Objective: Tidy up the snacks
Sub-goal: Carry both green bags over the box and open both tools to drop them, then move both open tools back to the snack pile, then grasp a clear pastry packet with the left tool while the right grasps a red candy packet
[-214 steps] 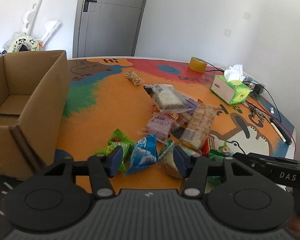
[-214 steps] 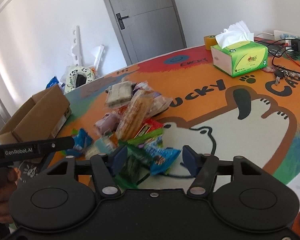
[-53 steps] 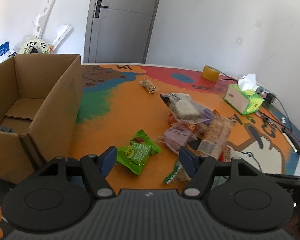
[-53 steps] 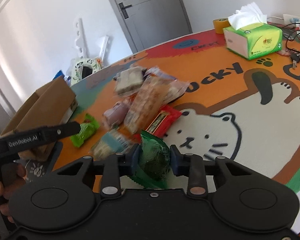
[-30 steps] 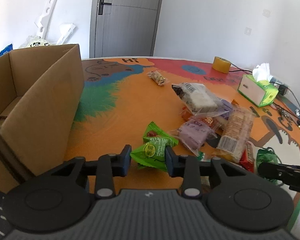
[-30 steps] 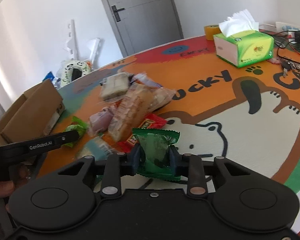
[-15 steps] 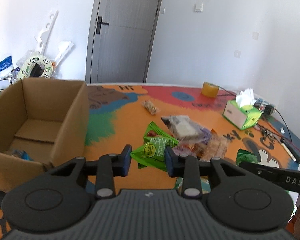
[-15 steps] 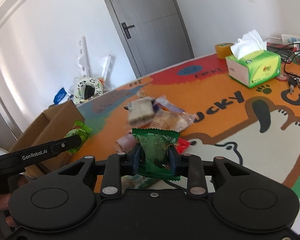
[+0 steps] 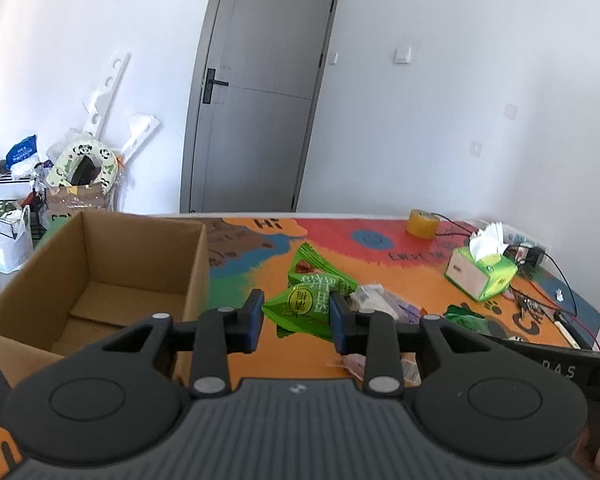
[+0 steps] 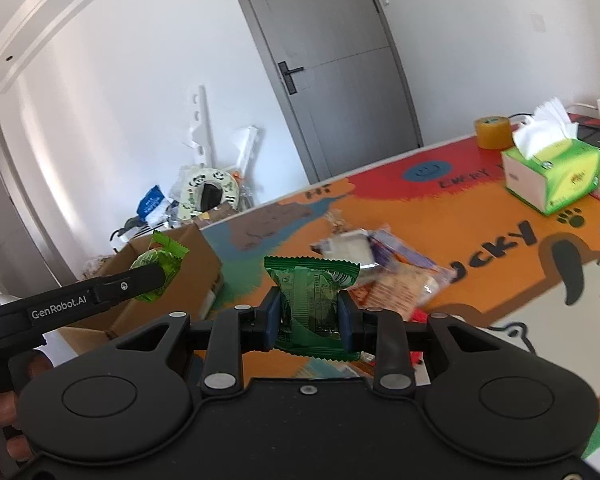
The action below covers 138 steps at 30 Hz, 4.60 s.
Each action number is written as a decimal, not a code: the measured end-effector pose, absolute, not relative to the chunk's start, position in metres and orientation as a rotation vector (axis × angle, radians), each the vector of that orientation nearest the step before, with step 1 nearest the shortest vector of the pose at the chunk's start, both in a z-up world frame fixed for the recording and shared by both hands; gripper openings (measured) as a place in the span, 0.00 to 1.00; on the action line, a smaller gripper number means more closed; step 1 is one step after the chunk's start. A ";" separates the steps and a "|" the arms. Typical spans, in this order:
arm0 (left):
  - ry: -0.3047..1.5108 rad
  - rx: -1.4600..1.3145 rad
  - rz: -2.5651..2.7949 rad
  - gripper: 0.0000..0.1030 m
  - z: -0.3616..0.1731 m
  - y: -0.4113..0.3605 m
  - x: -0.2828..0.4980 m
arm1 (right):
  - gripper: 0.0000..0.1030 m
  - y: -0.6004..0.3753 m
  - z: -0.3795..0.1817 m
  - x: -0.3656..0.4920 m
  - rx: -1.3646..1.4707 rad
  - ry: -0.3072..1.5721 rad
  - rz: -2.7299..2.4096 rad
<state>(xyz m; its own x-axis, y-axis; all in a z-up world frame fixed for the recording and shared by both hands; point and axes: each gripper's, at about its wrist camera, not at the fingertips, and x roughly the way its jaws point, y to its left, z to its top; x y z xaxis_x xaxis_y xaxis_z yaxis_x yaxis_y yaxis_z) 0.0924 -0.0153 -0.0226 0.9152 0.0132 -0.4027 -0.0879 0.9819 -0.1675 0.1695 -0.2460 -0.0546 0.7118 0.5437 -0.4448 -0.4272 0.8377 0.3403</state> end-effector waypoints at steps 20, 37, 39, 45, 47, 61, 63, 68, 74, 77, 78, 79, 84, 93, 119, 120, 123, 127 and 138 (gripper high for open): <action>0.379 -0.256 0.197 0.32 -0.014 0.055 0.079 | 0.29 -0.180 -0.032 0.176 0.191 0.532 0.661; 0.380 -0.321 0.352 0.51 -0.017 0.109 0.074 | 0.29 -0.109 -0.022 0.179 0.148 0.527 0.792; 0.381 -0.328 0.358 0.51 -0.017 0.112 0.071 | 0.29 -0.099 -0.022 0.180 0.143 0.532 0.810; 0.388 -0.341 0.367 0.55 -0.017 0.117 0.065 | 0.30 -0.074 -0.020 0.182 0.152 0.531 0.873; 0.396 -0.342 0.372 0.59 -0.017 0.118 0.065 | 0.40 -0.068 -0.020 0.186 0.164 0.541 0.876; 0.419 -0.333 0.311 0.85 -0.019 0.088 0.073 | 0.70 -0.126 -0.030 0.180 0.194 0.559 0.754; 0.418 -0.329 0.293 0.88 -0.019 0.082 0.073 | 0.72 -0.138 -0.031 0.178 0.203 0.561 0.733; 0.422 -0.318 0.247 0.89 -0.019 0.066 0.074 | 0.81 -0.165 -0.036 0.175 0.208 0.561 0.685; 0.422 -0.305 0.185 0.89 -0.019 0.045 0.075 | 0.85 -0.198 -0.040 0.167 0.221 0.561 0.632; 0.424 -0.297 0.153 0.89 -0.020 0.033 0.075 | 0.87 -0.212 -0.043 0.164 0.227 0.562 0.604; 0.426 -0.301 0.148 0.89 -0.021 0.030 0.075 | 0.87 -0.217 -0.044 0.163 0.229 0.562 0.595; 0.428 -0.304 0.140 0.89 -0.021 0.026 0.075 | 0.87 -0.222 -0.044 0.163 0.231 0.562 0.586; 0.440 -0.297 0.095 0.89 -0.022 0.012 0.077 | 0.87 -0.244 -0.049 0.159 0.238 0.567 0.544; 0.461 -0.274 0.040 0.89 -0.026 -0.015 0.083 | 0.87 -0.278 -0.056 0.155 0.255 0.573 0.490; 0.622 -0.201 -0.062 0.87 -0.082 -0.082 0.125 | 0.71 -0.323 -0.097 0.171 0.323 0.659 0.431; 0.631 -0.198 -0.066 0.87 -0.086 -0.084 0.127 | 0.71 -0.324 -0.098 0.172 0.324 0.662 0.430; 0.654 -0.187 -0.074 0.87 -0.094 -0.089 0.134 | 0.68 -0.324 -0.103 0.177 0.329 0.675 0.433; 0.684 -0.168 -0.078 0.87 -0.106 -0.094 0.142 | 0.66 -0.323 -0.108 0.183 0.333 0.692 0.431; 0.689 -0.098 -0.084 0.86 -0.120 -0.104 0.153 | 0.65 -0.318 -0.115 0.195 0.338 0.709 0.432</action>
